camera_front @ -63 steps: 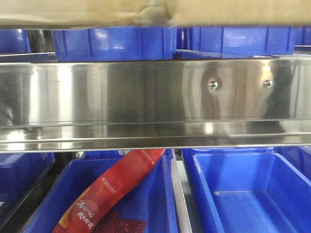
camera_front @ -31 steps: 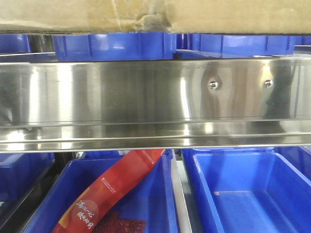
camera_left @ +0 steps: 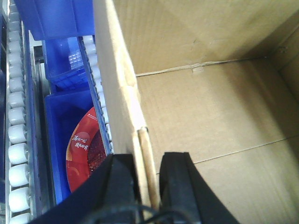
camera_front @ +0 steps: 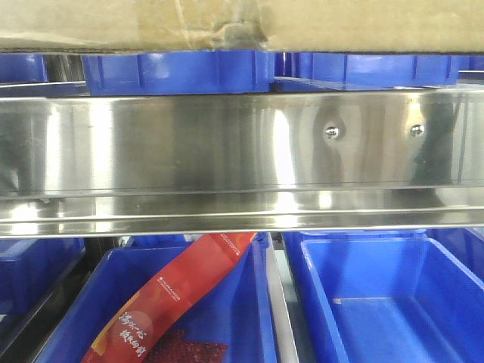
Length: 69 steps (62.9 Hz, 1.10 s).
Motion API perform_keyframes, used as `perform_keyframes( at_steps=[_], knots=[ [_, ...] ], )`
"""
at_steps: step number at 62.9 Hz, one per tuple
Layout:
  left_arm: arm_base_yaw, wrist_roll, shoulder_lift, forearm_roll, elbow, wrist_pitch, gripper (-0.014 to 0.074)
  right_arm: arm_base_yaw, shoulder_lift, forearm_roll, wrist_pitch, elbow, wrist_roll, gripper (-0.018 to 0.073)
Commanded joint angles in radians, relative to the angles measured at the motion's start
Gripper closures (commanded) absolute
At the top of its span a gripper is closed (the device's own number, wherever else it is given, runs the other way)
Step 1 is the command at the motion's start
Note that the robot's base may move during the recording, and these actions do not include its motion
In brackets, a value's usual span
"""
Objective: Grab carton from right shelf to conveyor
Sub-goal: 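Lift the held carton up off the shelf with both grippers, then hold the carton with both grippers while the base drives to the conveyor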
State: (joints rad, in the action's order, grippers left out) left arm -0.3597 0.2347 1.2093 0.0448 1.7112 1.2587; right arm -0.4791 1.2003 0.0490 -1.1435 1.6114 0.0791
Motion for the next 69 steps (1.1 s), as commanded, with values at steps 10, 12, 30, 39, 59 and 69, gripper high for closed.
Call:
perform_keyframes(
  at_steps=[10,12,30,39,59,69],
  knots=[
    [-0.007,-0.012,-0.012,-0.003,0.005,-0.038,0.0603,-0.001,-0.018,0.007,0.03,0.004,-0.03,0.0626],
    [-0.007,-0.012,-0.012,-0.003,0.005,-0.038,0.0603,-0.001,-0.018,0.007,0.03,0.004,-0.03,0.0626],
    [-0.007,-0.012,-0.012,-0.003,0.005,-0.038,0.0603,-0.001,-0.018,0.007,0.03,0.004,-0.03,0.0626],
    [-0.007,-0.012,-0.012,-0.003,0.005,-0.038,0.0603,-0.001,-0.018,0.007,0.03,0.004,-0.03,0.0626],
    [-0.007,-0.012,-0.008,-0.003,0.005,-0.038,0.0603,-0.001,-0.014,0.017,0.032,0.004,-0.03,0.0626],
    [-0.007,-0.012,-0.008,0.004,0.005,-0.038,0.0603,-0.001,-0.015,0.017,0.034,0.004,-0.03,0.0626]
  ],
)
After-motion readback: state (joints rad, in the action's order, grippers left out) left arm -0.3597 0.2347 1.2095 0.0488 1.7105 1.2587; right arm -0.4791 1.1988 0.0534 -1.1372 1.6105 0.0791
